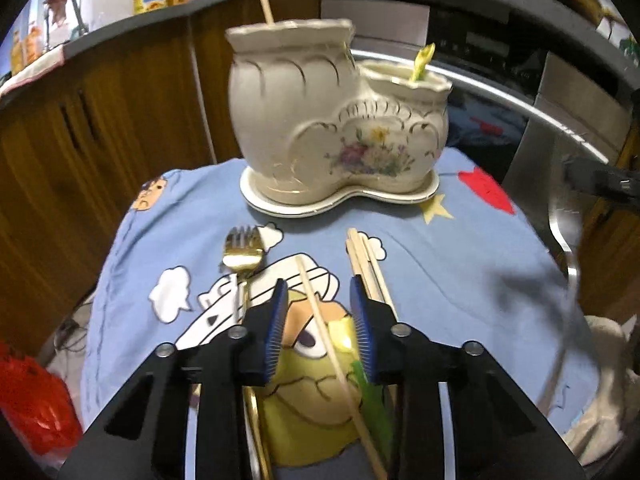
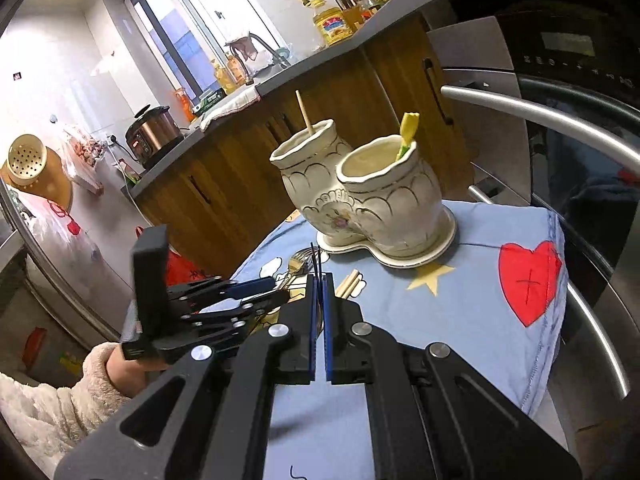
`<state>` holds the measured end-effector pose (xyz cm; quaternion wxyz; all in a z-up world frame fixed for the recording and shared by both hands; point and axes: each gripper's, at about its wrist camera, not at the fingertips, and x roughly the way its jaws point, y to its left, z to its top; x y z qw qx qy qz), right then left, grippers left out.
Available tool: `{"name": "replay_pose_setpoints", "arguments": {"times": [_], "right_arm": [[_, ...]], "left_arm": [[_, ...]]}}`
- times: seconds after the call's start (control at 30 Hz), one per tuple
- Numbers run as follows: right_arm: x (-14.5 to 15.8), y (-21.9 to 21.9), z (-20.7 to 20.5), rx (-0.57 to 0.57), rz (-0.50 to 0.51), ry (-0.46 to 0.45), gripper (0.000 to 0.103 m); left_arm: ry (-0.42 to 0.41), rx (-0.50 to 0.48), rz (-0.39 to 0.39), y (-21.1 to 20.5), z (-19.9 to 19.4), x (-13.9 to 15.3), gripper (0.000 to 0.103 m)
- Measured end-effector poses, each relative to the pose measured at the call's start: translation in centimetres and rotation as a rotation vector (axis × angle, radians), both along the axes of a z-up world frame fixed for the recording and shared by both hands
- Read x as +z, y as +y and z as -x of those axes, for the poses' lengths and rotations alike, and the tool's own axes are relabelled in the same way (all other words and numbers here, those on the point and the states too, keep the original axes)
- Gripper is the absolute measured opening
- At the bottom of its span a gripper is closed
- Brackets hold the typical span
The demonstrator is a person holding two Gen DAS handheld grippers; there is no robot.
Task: Organize utensils
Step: 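Grasp another wooden chopstick with the left tool while the right tool lifts the silver fork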
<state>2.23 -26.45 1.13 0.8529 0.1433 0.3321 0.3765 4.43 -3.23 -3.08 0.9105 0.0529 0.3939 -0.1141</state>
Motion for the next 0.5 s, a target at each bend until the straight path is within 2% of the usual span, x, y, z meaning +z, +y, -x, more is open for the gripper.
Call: {"name": "replay_pose_setpoints", "arguments": {"times": [0.13, 0.33, 0.43, 0.5], "right_arm": [[0.0, -0.7, -0.1, 0.002, -0.022, 0.002, 0.002], [-0.1, -1.0, -0.1, -0.003, -0.028, -0.008, 0.002], [0.0, -1.2, 0.0, -0.02, -0.022, -0.015, 0.003], [0.1, -1.3, 0.0, -0.036, -0.016, -0.022, 0.003]], "left_arm": [[0.028, 0.052, -0.071, -0.5, -1.5, -1.7, 0.022], [0.046, 0.046, -0.114, -1.3, -2.3, -2.5, 0.017], [0.049, 0.038, -0.124, -1.7, -2.5, -2.5, 0.006], [0.041, 0.03, -0.129, -1.8, -2.5, -2.5, 0.005]]}}
